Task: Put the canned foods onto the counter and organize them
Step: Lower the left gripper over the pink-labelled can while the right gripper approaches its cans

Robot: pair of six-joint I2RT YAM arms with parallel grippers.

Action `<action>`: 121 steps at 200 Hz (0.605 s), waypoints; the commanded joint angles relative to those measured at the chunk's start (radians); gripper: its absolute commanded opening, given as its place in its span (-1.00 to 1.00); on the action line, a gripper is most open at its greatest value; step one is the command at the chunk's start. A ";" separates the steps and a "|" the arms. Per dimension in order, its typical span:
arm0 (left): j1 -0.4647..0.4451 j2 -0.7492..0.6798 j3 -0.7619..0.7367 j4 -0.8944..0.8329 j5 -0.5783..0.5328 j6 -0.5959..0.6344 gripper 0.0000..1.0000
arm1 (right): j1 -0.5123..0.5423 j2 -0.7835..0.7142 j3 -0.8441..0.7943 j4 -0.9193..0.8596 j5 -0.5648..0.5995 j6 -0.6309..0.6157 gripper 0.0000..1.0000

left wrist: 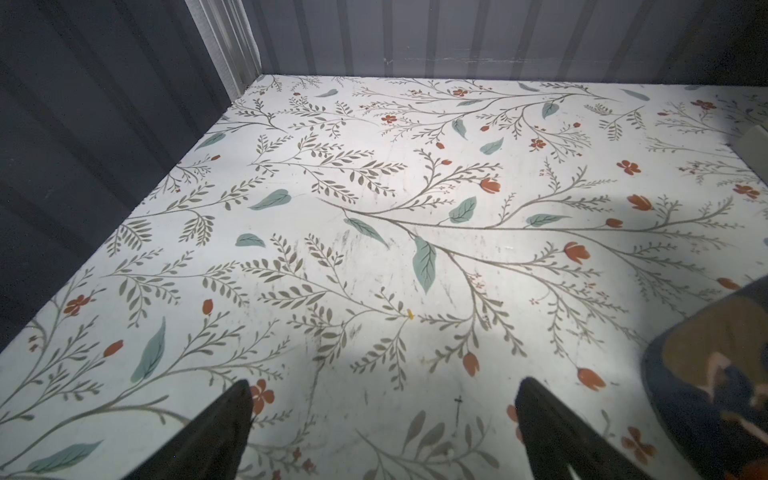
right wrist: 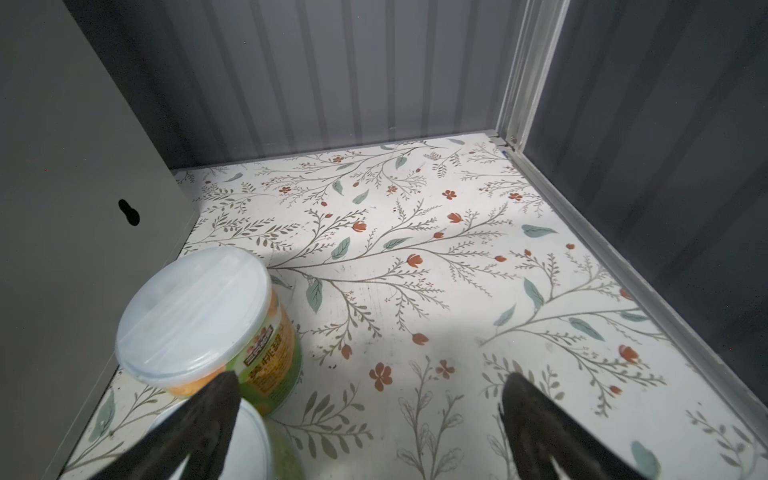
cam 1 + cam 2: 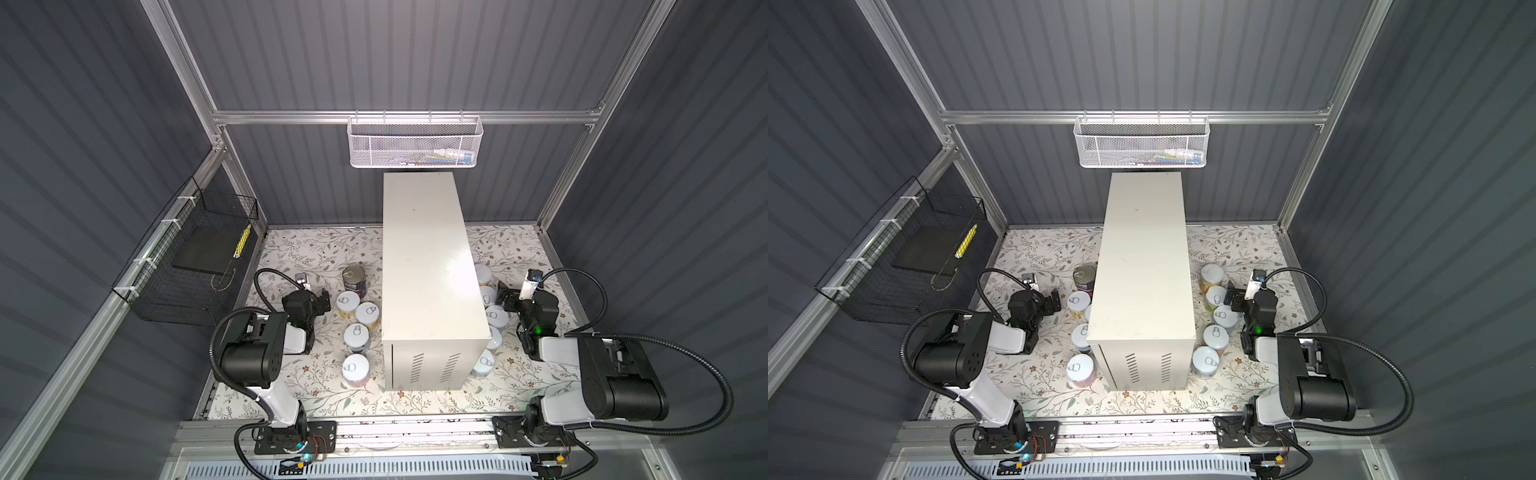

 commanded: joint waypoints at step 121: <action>-0.085 -0.133 0.318 -0.668 -0.313 -0.102 0.99 | 0.067 -0.538 0.443 -1.148 0.287 0.382 0.98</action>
